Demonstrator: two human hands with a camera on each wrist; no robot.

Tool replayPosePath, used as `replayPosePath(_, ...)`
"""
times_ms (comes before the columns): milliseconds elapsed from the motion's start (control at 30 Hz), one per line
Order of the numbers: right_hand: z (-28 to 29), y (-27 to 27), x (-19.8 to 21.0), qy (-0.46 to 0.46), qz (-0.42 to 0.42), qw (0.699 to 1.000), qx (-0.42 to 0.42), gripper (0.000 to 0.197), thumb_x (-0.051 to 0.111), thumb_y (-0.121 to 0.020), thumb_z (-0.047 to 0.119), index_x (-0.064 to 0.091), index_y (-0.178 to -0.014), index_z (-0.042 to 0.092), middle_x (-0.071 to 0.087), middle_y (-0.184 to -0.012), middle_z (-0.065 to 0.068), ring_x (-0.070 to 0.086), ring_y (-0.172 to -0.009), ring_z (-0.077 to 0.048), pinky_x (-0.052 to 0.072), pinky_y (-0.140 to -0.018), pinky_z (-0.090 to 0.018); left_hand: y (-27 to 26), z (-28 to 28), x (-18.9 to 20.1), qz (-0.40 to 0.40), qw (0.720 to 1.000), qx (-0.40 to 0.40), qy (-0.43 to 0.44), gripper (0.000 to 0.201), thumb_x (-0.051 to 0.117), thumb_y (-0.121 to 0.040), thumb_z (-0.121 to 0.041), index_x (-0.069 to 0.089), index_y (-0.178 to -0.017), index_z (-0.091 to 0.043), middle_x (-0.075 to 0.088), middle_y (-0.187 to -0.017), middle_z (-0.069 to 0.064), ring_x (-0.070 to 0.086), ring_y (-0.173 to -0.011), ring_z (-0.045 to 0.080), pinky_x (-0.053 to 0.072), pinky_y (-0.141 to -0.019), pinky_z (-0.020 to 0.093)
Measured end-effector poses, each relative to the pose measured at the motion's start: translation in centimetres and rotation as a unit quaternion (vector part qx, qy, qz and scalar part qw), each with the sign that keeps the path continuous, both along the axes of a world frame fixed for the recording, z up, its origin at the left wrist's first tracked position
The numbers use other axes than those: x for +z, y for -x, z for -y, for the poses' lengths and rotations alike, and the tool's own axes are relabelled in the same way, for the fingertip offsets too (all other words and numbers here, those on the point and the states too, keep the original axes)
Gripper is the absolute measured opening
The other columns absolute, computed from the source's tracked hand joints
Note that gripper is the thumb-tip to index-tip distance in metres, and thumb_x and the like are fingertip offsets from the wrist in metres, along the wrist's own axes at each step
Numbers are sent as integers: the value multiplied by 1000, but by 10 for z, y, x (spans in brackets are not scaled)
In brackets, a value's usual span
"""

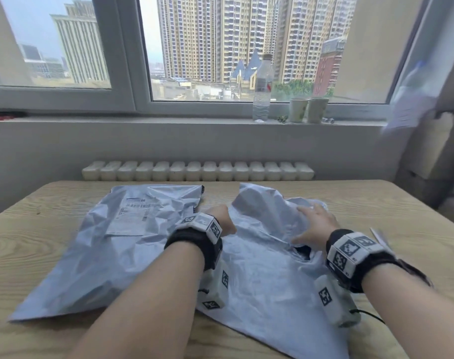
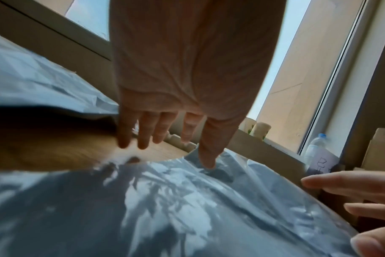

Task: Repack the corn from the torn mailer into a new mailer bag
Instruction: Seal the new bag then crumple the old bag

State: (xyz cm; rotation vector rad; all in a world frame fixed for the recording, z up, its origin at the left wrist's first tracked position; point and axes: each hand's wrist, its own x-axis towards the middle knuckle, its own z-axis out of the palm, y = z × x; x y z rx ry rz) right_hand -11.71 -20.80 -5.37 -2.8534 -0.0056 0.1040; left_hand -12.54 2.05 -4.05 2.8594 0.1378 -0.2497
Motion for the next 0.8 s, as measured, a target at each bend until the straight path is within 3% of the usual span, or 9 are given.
replayPosePath(67, 9, -3, -6, -86, 0, 995, -49, 92, 75, -68, 37, 25, -145, 30, 19, -152, -9, 35, -134, -32, 35, -108, -39, -3, 3, -6, -17, 999, 29, -21, 55, 67, -82, -25, 47, -131, -8, 56, -130, 11, 54, -119, 27, 45, -90, 32)
replayPosePath(167, 17, -9, -11, -214, -1, 964, -155, 91, 73, -71, 28, 23, -145, 19, 37, -142, -14, 51, -118, -33, 45, -99, -40, -6, 1, -12, -31, 996, 80, 15, 73, 76, -74, -21, 39, -135, -7, 55, -129, 12, 56, -117, 28, 50, -93, 34)
replayPosePath(300, 17, -15, -16, -280, -17, 940, -196, 86, 70, -75, 17, 19, -144, 18, 56, -117, -14, 62, -101, -34, 54, -81, -41, -6, 3, -14, -44, 982, 115, 147, 66, 75, -76, -16, 43, -132, -5, 64, -102, 11, 68, -90, 25, 57, -85, 40)
replayPosePath(400, 14, -12, -16, -366, -31, 908, -202, 82, 71, -79, 12, 19, -141, 28, 58, -100, -12, 67, -80, -29, 52, -57, -34, -4, 3, -17, -63, 967, 125, 213, 21, 71, -80, -7, 52, -88, -1, 65, -91, 16, 69, -79, 27, 57, -84, 46)
replayPosePath(433, 14, -12, -16, -412, -38, 885, -214, 72, 68, -80, 9, 26, -137, 25, 58, -95, -12, 64, -72, -26, 49, -51, -32, -3, 3, -19, -65, 965, 132, 216, 24, 71, -79, -9, 47, -75, -8, 66, -90, 17, 72, -81, 28, 57, -82, 48)
replayPosePath(500, 15, -10, -13, -495, -48, 837, -226, 47, 63, -84, 6, 40, -123, 18, 55, -83, -11, 58, -61, -23, 44, -46, -29, -1, 3, -21, -55, 961, 141, 231, 28, 67, -77, -16, 40, -68, -13, 66, -85, 17, 72, -74, 29, 58, -74, 40)
replayPosePath(600, 16, -5, -11, -521, -47, 836, -168, 15, 61, -77, -1, 52, -87, 6, 51, -74, -12, 52, -58, -22, 45, -54, -32, 3, 6, -16, -36, 952, 152, 264, 20, 62, -77, -18, 45, -84, -11, 61, -87, 12, 65, -69, 27, 48, -67, 31)
replayPosePath(700, 14, -4, -5, -530, -20, 834, -153, 13, 61, -74, 4, 67, -67, 13, 63, -76, -14, 61, -68, -29, 57, -76, -46, -3, 3, -3, 61, 965, 163, 198, 59, 57, -81, -12, 35, -135, -8, 50, -127, 20, 58, -112, 35, 52, -92, 40)
replayPosePath(800, 16, -2, 4, -556, 24, 817, -148, 10, 64, -62, 13, 73, -57, 15, 68, -72, -10, 63, -76, -31, 55, -86, -52, 2, 2, 21, 164, 946, 155, 235, 71, 48, -81, -7, 22, -147, -17, 30, -143, 18, 39, -131, 36, 35, -109, 38)
